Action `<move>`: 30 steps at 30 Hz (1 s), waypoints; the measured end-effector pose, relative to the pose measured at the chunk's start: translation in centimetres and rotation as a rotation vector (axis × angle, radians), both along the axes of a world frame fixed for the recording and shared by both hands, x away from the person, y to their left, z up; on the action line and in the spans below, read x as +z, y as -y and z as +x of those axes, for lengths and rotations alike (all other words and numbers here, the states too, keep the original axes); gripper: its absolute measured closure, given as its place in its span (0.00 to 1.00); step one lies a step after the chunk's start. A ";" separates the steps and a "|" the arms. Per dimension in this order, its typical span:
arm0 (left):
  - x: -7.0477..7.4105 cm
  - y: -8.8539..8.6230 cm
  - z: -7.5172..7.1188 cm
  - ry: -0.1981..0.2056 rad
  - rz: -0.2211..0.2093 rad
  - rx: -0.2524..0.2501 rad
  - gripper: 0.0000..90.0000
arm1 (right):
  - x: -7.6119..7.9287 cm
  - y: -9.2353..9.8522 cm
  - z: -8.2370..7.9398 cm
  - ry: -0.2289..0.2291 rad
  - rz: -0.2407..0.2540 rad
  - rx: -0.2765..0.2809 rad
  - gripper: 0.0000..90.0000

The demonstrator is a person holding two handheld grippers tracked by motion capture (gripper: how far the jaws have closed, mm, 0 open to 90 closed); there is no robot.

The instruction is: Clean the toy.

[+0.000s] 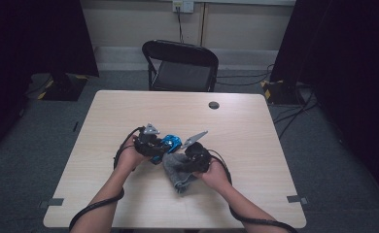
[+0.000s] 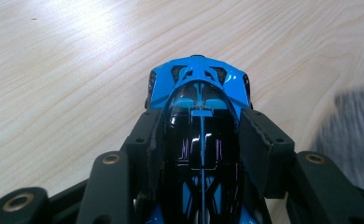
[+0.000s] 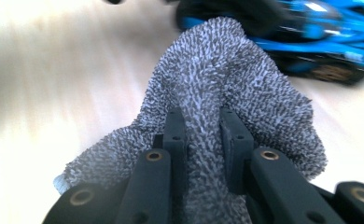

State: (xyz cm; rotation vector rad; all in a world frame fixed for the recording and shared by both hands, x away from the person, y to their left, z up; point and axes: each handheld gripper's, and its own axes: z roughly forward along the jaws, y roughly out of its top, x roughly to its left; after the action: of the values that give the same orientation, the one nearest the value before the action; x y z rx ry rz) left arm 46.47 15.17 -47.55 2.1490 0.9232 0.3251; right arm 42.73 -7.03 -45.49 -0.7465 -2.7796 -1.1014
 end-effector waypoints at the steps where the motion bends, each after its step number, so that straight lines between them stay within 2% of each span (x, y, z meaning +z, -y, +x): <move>1: 0.0 0.0 0.0 0.000 0.000 -0.001 0.57 | 0.1 0.5 0.3 0.004 -0.005 -0.015 0.84; 2: 0.0 0.0 0.0 0.000 0.000 -0.001 0.57 | 0.1 0.5 0.3 0.004 -0.005 -0.015 0.84; 5: 0.0 0.0 0.0 0.000 0.000 0.000 0.57 | 0.3 2.0 1.4 0.015 -0.014 -0.070 0.84; 6: 0.0 0.0 0.0 0.000 0.000 0.000 0.57 | 0.3 2.0 1.4 0.015 -0.014 -0.070 0.84; 11: 0.0 0.0 0.0 -0.003 0.000 0.001 0.57 | 0.5 3.3 2.8 0.027 -0.014 -0.139 0.84; 12: 0.0 0.0 0.0 -0.004 0.002 0.001 0.57 | 0.4 3.8 3.2 0.028 -0.018 -0.172 0.84; 14: 0.0 0.0 0.0 -0.002 0.001 0.000 0.57 | 0.4 4.0 3.5 0.023 -0.015 -0.186 0.84; 15: 0.0 0.0 0.0 -0.002 0.000 -0.001 0.57 | 0.2 4.3 3.9 0.021 -0.020 -0.217 0.84; 24: 0.0 0.0 0.0 -0.003 0.001 -0.001 0.57 | -0.9 4.2 5.4 0.012 -0.055 -0.276 0.84; 30: 0.0 0.0 0.0 -0.002 -0.001 0.000 0.57 | -1.8 3.2 5.5 0.019 -0.089 -0.269 0.84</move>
State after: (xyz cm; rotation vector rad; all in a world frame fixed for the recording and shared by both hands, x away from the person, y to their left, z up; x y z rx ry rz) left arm 46.48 15.17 -47.54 2.1492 0.9249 0.3223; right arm 48.19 -10.28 -47.30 -1.1537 -2.8207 -1.0302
